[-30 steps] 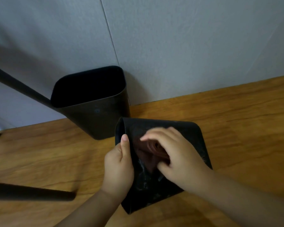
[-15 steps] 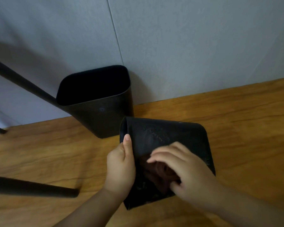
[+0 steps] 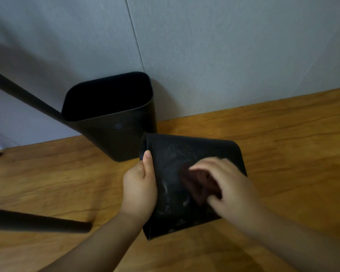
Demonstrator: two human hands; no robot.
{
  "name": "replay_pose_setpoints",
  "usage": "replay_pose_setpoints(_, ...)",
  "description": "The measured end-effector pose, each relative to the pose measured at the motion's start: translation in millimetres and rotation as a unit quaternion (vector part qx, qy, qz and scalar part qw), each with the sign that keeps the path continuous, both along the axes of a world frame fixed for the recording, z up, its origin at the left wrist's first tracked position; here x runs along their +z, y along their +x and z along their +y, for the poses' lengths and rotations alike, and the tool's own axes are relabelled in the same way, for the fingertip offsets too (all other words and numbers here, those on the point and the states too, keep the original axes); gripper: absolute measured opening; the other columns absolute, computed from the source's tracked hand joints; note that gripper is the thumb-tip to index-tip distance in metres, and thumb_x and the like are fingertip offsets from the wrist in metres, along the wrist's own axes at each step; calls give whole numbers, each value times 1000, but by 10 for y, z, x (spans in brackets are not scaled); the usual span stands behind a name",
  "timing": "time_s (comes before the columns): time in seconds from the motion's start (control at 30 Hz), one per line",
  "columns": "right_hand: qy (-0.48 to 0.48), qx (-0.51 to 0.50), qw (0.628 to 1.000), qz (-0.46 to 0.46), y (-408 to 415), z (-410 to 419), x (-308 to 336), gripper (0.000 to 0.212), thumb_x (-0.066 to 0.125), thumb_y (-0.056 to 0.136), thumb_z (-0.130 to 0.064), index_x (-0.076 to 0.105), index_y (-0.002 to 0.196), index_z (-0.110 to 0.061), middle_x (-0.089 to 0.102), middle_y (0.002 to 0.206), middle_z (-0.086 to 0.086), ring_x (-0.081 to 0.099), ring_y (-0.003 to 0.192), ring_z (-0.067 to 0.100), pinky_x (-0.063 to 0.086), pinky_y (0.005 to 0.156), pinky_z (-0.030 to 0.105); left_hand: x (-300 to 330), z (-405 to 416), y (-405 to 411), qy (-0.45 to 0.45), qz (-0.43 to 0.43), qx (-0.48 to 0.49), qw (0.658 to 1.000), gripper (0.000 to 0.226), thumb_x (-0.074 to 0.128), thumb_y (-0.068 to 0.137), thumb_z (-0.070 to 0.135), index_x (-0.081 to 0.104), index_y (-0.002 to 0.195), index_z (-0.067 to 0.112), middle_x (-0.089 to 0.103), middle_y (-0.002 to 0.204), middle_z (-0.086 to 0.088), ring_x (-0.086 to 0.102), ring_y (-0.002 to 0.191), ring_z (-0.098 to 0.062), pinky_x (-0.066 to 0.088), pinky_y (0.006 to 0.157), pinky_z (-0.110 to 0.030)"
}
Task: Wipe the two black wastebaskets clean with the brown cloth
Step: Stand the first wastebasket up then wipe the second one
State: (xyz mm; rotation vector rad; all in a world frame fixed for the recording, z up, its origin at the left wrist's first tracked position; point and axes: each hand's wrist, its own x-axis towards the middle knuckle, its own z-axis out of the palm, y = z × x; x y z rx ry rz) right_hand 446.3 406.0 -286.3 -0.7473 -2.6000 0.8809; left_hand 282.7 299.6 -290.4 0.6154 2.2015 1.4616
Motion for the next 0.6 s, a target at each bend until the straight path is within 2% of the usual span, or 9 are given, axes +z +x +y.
replay_pose_setpoints(0.07,-22,-80,996,-14,3,116,5,55,68,77,-15,50,124,-38,49,125,-24,43,122,-2,41,107,31,-1,7,-22,-9,-14,7,1000,69,31,98,49,53,78,-14,57,75,-32,58,76,-47,53,69,-50)
replay_pose_setpoints(0.13,-19,-119,993,-16,-85,114,67,56,69,79,-15,50,127,-34,51,125,-18,48,120,2,44,105,34,13,23,-24,-16,-22,2,1000,71,31,98,51,55,83,-15,57,79,-34,59,78,-47,52,72,-53)
replay_pose_setpoints(0.2,-17,-107,994,-7,-231,-49,162,57,71,78,-17,48,128,-32,50,126,-17,48,120,3,44,105,33,44,48,-26,-13,-26,-7,1000,71,32,98,51,55,84,-14,58,76,-31,59,76,-46,51,73,-54)
replay_pose_setpoints(0.33,-27,-49,998,31,-385,-462,206,58,73,75,-17,49,126,-32,49,125,-17,47,119,3,43,103,26,110,81,-14,-5,23,-17,1000,71,33,98,49,51,73,-15,54,68,-30,55,68,-44,49,66,-50)
replay_pose_setpoints(0.43,-37,-66,996,50,-380,-489,145,57,73,73,-16,50,124,-32,49,123,-16,47,118,3,45,100,26,96,93,-34,4,36,-35,999,63,35,99,46,50,61,-2,48,58,-16,46,53,-27,42,56,-37)
replay_pose_setpoints(0.5,-18,-66,997,41,-444,-464,162,56,72,74,-19,50,124,-31,49,122,-15,47,117,4,47,98,25,88,135,-82,7,10,-40,999,57,36,99,46,50,60,7,46,57,-10,45,53,-19,40,57,-33)
replay_pose_setpoints(0.6,-10,-120,992,40,-585,-451,239,55,70,76,-24,49,126,-31,50,121,-16,48,116,5,46,97,24,114,104,-104,25,-88,-27,995,57,39,98,49,52,62,7,52,61,-11,50,57,-22,44,60,-30)
